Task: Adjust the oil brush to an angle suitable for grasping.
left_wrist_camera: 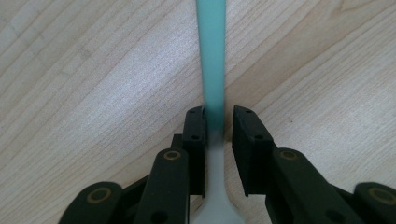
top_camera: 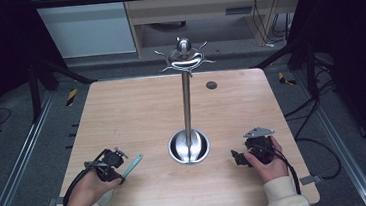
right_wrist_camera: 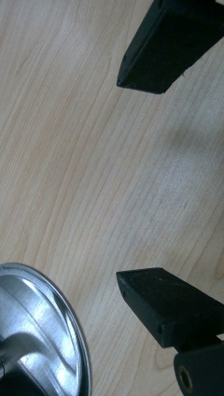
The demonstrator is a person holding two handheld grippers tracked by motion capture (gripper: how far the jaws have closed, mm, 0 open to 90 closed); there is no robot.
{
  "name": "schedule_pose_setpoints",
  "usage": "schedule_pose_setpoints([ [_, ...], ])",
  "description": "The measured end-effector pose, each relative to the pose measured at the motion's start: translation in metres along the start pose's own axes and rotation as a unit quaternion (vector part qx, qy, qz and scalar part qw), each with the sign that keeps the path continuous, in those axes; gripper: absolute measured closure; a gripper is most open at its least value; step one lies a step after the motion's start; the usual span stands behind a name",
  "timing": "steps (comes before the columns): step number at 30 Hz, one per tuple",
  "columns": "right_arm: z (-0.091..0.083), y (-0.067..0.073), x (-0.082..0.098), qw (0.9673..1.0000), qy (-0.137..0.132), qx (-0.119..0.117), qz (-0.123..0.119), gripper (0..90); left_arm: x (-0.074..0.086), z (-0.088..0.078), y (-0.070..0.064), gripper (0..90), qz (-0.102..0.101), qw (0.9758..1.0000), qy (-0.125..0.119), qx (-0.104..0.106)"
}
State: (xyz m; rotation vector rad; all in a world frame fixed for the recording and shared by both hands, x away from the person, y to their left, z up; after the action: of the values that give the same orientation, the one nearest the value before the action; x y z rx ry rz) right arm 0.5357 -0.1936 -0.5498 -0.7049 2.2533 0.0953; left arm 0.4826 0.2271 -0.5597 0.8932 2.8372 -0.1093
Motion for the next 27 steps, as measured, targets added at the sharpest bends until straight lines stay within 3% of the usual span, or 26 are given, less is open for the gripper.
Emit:
schedule_pose_setpoints([
  [13,-0.0005,0.0002,0.0000,1.0000,0.000,-0.002,0.001,7.6,0.0011,0.0014,0.0008,80.6,0.002,1.0000,0.002,-0.009],
  [21,-0.0005,-0.0002,0.0000,1.0000,0.000,0.000,0.000,7.7,0.0024,0.0011,0.0003,81.6,0.008,0.9999,-0.008,-0.009],
  [27,-0.0004,-0.0005,0.0001,1.0000,-0.001,0.000,0.000,7.7,-0.0003,-0.0056,0.0007,81.7,0.010,0.9994,-0.032,-0.007],
])
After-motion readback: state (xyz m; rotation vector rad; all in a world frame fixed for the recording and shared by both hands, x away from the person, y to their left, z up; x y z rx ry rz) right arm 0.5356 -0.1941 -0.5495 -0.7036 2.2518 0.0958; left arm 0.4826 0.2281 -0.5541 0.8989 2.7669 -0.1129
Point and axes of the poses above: each handheld gripper's, and its own axes: z roughly forward along the jaws, x roughly out of its underside, y roughly to its left, the point moved 10 cm from there along z, roughly forward along the jaws, and after that the axes turned 7 degrees about -z, right-handed, at the moved point
